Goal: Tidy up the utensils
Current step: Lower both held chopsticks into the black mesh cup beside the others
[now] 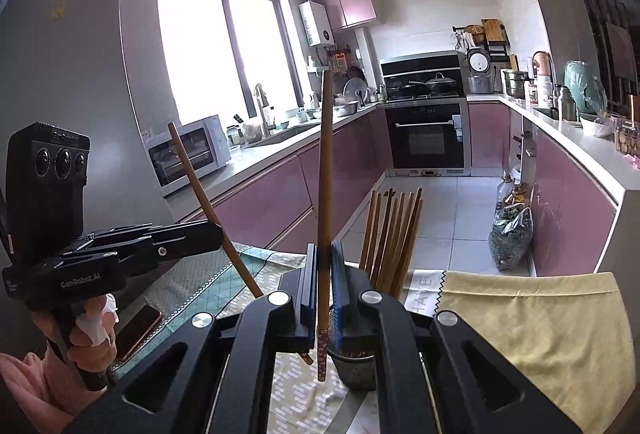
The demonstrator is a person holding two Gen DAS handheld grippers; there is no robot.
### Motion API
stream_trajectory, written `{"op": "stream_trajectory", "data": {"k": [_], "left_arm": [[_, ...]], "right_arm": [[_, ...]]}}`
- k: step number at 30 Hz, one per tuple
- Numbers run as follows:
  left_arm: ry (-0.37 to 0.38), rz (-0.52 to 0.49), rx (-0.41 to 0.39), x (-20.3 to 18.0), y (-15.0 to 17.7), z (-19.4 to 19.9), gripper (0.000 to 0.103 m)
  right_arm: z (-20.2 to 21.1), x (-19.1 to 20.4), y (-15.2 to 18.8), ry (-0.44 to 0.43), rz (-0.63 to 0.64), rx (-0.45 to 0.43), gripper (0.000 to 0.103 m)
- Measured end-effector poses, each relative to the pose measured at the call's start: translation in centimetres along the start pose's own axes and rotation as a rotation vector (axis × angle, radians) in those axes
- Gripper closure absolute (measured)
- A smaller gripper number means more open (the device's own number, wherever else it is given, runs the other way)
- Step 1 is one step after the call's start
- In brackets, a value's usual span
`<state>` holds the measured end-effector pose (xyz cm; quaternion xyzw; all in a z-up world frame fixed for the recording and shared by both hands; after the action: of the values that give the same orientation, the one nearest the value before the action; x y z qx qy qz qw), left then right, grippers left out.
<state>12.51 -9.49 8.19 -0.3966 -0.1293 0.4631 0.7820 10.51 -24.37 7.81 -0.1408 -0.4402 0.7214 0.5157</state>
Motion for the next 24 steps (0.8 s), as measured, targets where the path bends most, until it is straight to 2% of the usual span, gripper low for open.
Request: {"op": "stream_trajectory", "data": {"k": [10, 24], "left_arm": [[-0.028, -0.027, -0.029, -1.6, -1.0, -0.1, 0.096], [-0.053, -0.009, 0.001, -2.1, -2.1, -1.7, 0.096]], "right_arm": [[-0.7, -1.2, -1.0, 0.001, -0.032, -0.012, 0.097], [-2.5, -2.4, -1.0, 0.013, -0.07, 0.007, 0.097]]}}
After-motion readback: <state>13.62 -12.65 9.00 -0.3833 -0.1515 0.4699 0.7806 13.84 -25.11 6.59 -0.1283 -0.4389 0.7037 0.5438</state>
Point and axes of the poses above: each gripper's, at about its wrist camera, not at the fingertips, and z roughly against the way its jaws point, x to its left, y to its underside, the point moved 2 cm from there along -z, roughly the way its jaws point, and after that the axes turned 15 degrees about x, right-handed, at the moved point
